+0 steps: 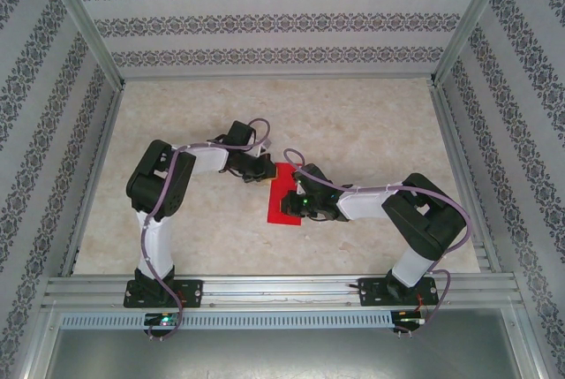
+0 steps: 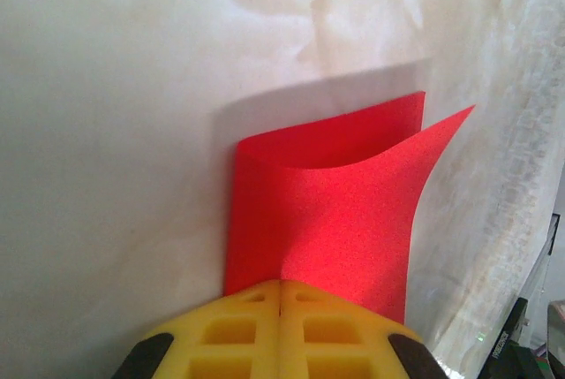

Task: Fold a paper plane with a square sheet of paper (fold left side to right side)
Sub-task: First fold the square sheet of paper in half at the center of the table, then fold the triangle a second time at the center of the table.

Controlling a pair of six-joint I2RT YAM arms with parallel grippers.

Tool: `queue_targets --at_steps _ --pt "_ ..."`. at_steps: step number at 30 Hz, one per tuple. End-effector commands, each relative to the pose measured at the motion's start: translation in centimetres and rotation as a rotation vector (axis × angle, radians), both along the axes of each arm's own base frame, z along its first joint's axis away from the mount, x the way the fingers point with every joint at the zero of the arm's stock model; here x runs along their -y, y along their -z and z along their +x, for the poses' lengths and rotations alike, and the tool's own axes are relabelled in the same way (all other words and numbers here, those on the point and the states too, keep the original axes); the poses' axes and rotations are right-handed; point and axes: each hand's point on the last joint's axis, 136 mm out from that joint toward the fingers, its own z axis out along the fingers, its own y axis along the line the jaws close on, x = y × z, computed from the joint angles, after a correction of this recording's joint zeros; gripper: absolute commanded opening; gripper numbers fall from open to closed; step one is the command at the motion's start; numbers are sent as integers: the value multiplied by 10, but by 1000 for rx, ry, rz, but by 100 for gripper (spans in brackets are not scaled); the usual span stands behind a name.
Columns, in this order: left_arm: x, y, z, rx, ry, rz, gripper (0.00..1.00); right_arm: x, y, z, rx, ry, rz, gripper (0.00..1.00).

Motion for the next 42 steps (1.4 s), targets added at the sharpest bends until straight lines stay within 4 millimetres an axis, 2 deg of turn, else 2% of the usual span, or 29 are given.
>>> queue_targets --at_steps 1,11,18,22,27,31,35,39,42 --pt "-34 16 48 95 -123 112 1 49 56 -51 -213 -10 -222 0" --pt "-33 16 73 101 -142 119 1 51 56 -53 -216 -14 -223 0" --pt "-32 16 79 105 -147 126 1 52 55 -53 -214 -13 -221 0" --pt "-32 7 80 124 -145 122 1 52 54 -53 -212 -16 -217 0" --pt "-36 -23 81 183 -148 106 1 51 52 -53 -205 -22 -211 0" --pt "-40 -47 69 224 -146 103 1 49 48 -51 -188 -34 -203 0" --pt "-47 -63 44 240 -142 88 1 47 45 -48 -177 -41 -195 0" --pt "-48 -69 11 216 -143 30 1 46 44 -47 -169 -50 -192 0" --pt "-40 -67 -13 175 -143 -39 1 47 46 -47 -178 -48 -193 0"
